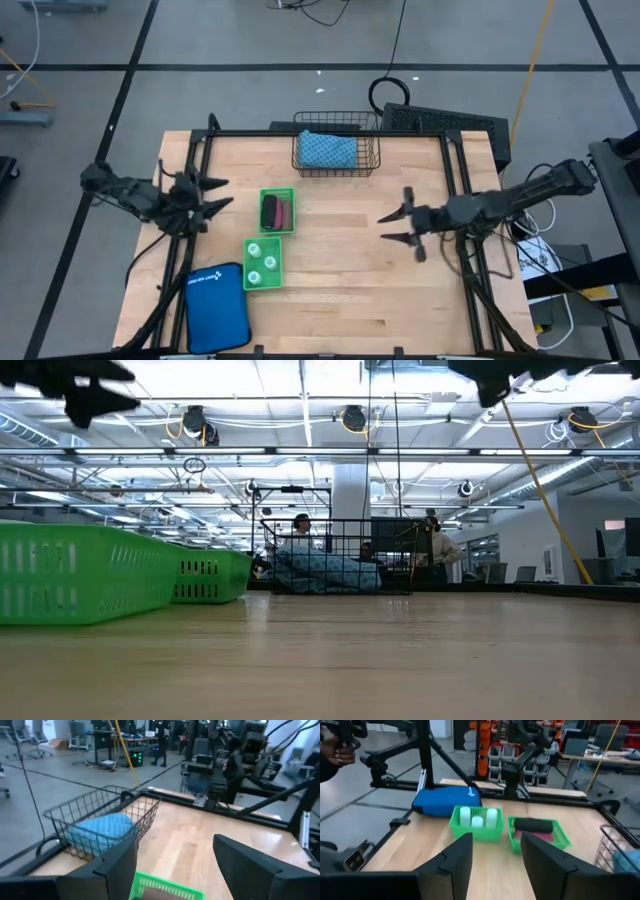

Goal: Pick & Place Medicine items
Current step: Return to Home Position

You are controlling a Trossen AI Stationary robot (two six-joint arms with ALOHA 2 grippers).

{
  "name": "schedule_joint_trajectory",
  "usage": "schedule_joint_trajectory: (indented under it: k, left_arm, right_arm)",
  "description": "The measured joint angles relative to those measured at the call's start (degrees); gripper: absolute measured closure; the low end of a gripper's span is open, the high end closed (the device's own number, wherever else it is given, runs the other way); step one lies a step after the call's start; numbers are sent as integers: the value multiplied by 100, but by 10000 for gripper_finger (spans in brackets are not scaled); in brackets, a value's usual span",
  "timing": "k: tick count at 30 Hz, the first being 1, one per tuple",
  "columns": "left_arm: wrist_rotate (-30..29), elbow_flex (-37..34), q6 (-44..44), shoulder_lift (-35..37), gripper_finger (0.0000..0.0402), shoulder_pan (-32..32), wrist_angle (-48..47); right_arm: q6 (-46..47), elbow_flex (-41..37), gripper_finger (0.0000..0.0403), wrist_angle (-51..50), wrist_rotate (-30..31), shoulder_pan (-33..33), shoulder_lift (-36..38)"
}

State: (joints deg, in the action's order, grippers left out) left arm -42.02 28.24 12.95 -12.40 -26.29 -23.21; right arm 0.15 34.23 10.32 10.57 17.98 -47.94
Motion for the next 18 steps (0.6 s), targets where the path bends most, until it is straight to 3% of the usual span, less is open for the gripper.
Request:
schedule_joint_trajectory:
  k: [5,9,13,18]
  left_arm:
    - [276,-1068,125,793,133,-3,700]
    - [626,-1529,130,1200,132,11,775]
    - [969,-1795,115,1185,132,120,1094]
    - [1791,-2200,-189,1203,133,341,1906]
  right_arm:
    - [222,-2,248,-1172,-31,0,880]
    - [331,-11,248,-1399,-43,-2,1219]
    - [198,-267,248,-1129,-344,-7,1473]
    - [209,-1183,248,140,-337,-92,1668]
